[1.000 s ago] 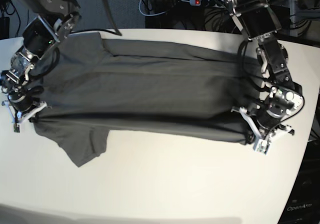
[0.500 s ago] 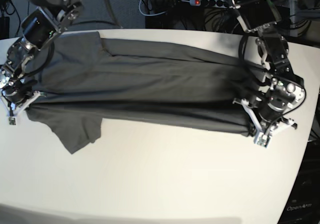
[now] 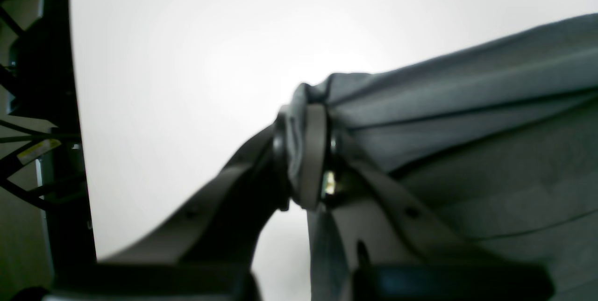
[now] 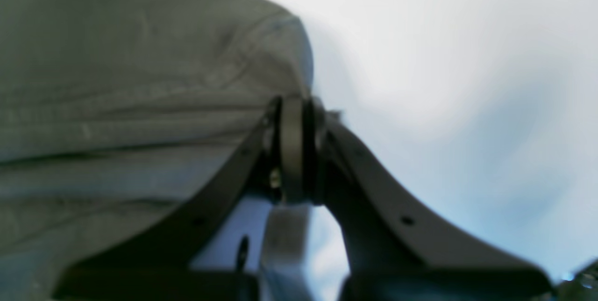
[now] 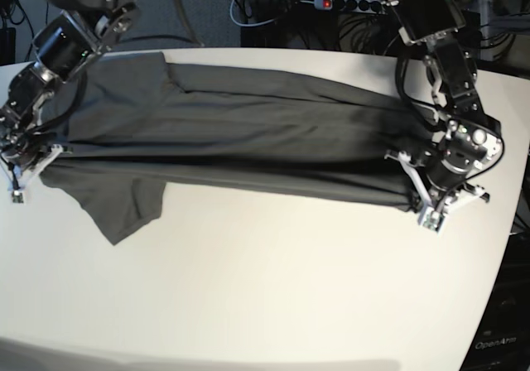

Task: Fold the T-shirt properly
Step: 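Lift the held shirt edge with both grippers and fold it over the shirt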

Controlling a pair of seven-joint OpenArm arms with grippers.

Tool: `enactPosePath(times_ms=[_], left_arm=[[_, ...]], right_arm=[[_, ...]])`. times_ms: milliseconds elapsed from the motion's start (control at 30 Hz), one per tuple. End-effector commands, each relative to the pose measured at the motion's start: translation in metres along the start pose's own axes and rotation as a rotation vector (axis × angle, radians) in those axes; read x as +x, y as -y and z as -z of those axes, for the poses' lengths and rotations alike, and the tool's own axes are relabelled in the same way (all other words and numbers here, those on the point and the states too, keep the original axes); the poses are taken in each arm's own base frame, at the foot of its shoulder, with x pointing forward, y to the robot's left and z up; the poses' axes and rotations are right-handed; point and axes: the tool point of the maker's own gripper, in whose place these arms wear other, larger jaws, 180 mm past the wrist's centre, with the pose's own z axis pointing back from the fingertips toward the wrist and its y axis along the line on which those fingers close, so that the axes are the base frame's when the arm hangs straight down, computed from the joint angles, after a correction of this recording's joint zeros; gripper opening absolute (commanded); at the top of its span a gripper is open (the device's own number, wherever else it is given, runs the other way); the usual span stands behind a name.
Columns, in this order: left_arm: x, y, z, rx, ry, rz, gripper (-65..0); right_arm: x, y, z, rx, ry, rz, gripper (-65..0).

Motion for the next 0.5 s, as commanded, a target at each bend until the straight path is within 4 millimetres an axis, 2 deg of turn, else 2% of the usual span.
enactPosePath(times_ms=[0, 133, 233, 467], left_arm=[[0.016, -0.013, -0.003, 0.038, 0.045, 0.006, -61.3], [0.011, -0.003, -0.002, 0.013, 0.038, 0.028, -61.3], [0.013, 0.004, -0.002, -0.002, 0.040, 0.045, -61.3], [0.006, 0.001, -0.001, 0.019, 0.008, 0.071, -61.3]], right_arm=[[0.020, 0.024, -0.013, -0.072, 0.042, -0.002, -64.4], [0.031, 0.033, -0.032, -0.131, 0.038, -0.041, -64.4], [0.022, 0.036, -0.040, -0.152, 0.016, -0.050, -64.4], [0.000, 0.014, -0.034, -0.113, -0.030, -0.050, -64.4]])
